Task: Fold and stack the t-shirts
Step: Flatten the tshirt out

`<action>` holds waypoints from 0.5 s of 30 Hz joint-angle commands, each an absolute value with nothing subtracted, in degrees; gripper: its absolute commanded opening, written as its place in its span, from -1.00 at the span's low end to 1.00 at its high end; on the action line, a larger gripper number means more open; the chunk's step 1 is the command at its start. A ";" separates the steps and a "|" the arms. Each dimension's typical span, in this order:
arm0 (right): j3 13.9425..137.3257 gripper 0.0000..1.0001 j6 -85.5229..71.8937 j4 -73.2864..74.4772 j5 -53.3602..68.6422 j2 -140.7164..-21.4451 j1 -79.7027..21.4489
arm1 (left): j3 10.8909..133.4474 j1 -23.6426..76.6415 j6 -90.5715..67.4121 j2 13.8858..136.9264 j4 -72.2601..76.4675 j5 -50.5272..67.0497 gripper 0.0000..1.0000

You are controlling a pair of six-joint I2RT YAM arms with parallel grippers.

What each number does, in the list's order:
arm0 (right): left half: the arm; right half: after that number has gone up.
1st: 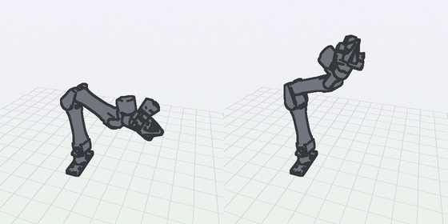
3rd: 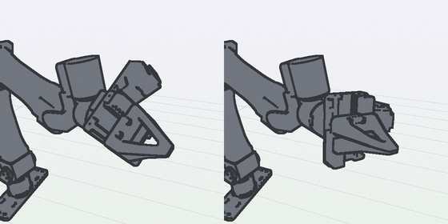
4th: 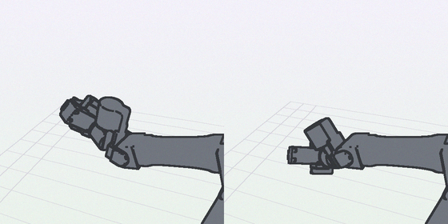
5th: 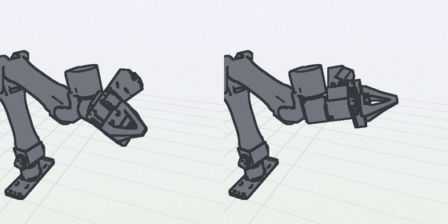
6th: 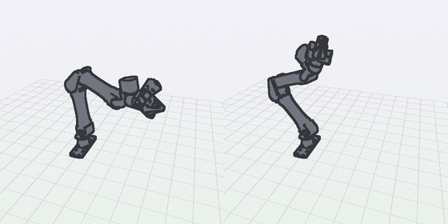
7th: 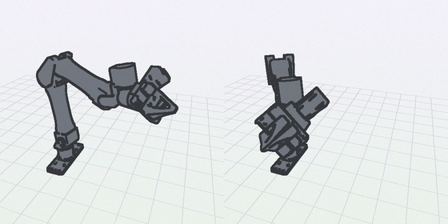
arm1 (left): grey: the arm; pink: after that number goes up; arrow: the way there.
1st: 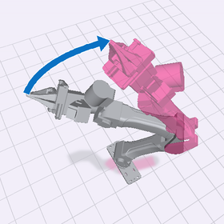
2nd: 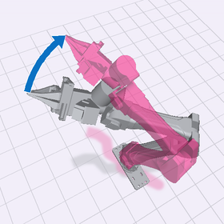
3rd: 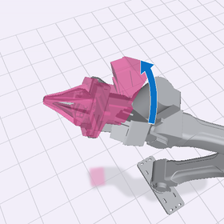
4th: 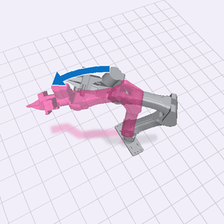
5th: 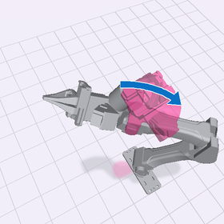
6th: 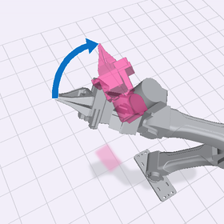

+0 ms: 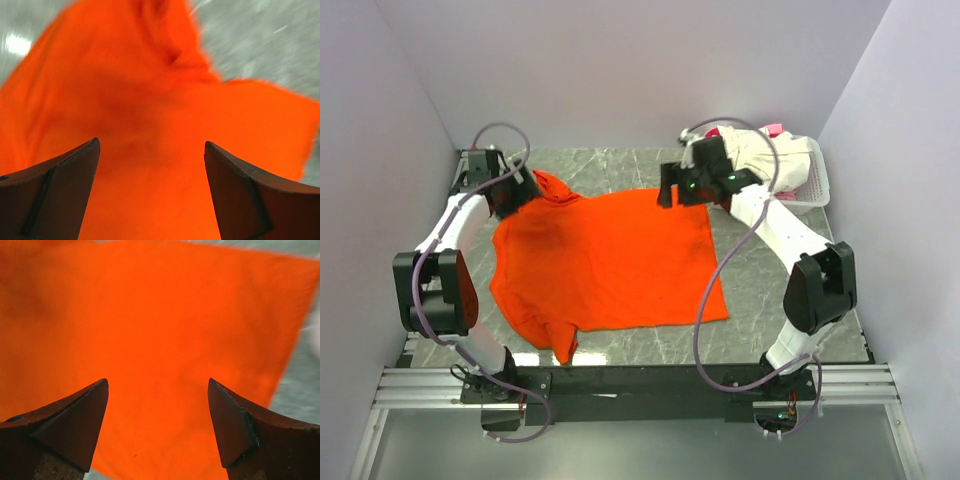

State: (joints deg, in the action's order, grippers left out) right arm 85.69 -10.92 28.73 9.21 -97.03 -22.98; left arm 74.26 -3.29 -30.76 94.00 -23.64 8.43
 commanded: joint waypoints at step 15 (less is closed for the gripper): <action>87.71 0.68 -14.32 26.54 14.33 -112.84 -26.28 | 68.11 -8.70 -29.71 101.42 -24.61 8.17 0.83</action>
